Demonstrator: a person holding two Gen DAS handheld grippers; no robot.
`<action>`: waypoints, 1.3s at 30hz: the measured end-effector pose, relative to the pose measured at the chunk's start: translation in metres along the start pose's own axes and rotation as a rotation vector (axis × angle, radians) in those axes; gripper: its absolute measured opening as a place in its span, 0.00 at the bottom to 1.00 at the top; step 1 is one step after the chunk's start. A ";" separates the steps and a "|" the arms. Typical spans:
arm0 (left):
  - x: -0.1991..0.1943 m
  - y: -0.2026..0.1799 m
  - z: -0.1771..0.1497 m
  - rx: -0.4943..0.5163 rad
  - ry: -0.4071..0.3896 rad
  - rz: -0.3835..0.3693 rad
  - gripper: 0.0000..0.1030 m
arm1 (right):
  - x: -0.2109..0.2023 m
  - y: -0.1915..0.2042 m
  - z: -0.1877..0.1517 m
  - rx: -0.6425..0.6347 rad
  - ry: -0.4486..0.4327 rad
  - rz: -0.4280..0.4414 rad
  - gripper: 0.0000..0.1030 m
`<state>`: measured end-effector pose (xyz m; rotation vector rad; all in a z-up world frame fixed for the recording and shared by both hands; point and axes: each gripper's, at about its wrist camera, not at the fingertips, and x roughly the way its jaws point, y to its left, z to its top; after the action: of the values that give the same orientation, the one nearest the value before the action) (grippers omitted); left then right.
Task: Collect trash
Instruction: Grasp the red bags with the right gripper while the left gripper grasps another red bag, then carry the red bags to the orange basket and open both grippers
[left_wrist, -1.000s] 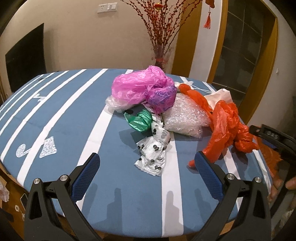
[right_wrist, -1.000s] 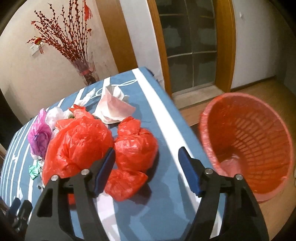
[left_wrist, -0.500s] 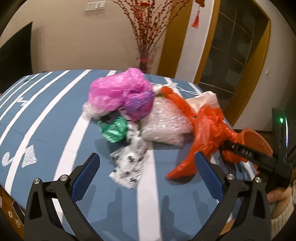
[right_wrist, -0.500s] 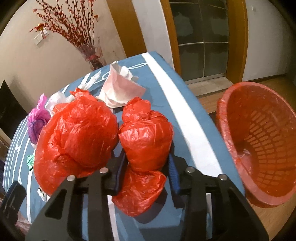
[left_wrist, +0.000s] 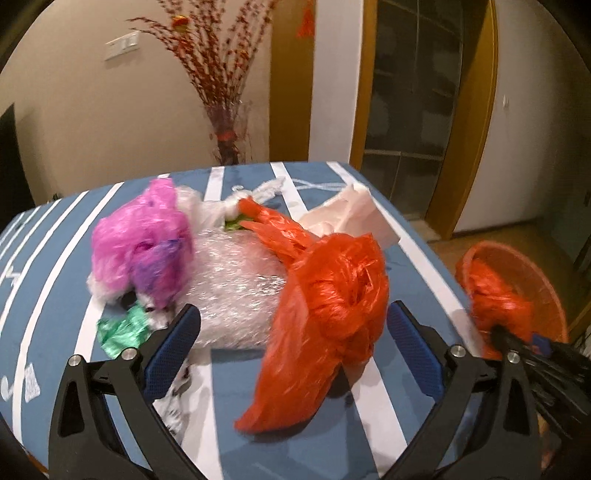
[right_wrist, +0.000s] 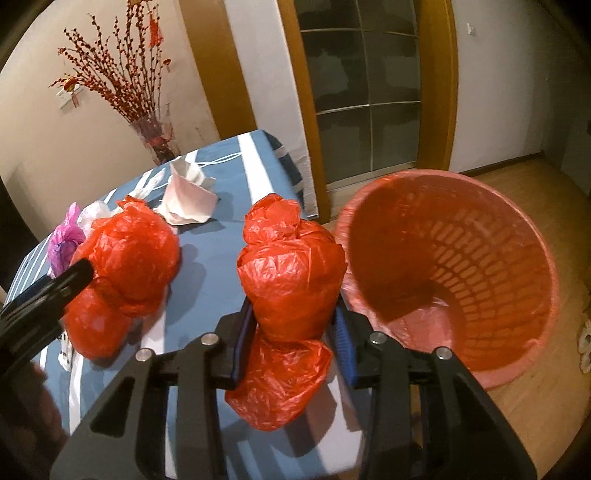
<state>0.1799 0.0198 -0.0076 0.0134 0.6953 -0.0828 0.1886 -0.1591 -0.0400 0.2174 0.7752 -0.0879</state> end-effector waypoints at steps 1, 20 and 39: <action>0.006 -0.003 0.001 0.005 0.017 0.003 0.92 | -0.002 -0.003 -0.002 0.002 0.001 -0.002 0.37; 0.007 -0.027 0.004 0.016 0.053 -0.095 0.27 | -0.019 -0.039 -0.007 0.063 -0.025 -0.007 0.37; -0.024 -0.121 0.032 0.065 -0.003 -0.355 0.26 | -0.067 -0.104 0.015 0.143 -0.176 -0.119 0.37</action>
<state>0.1723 -0.1000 0.0347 -0.0480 0.6857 -0.4457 0.1353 -0.2636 0.0007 0.2951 0.6061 -0.2721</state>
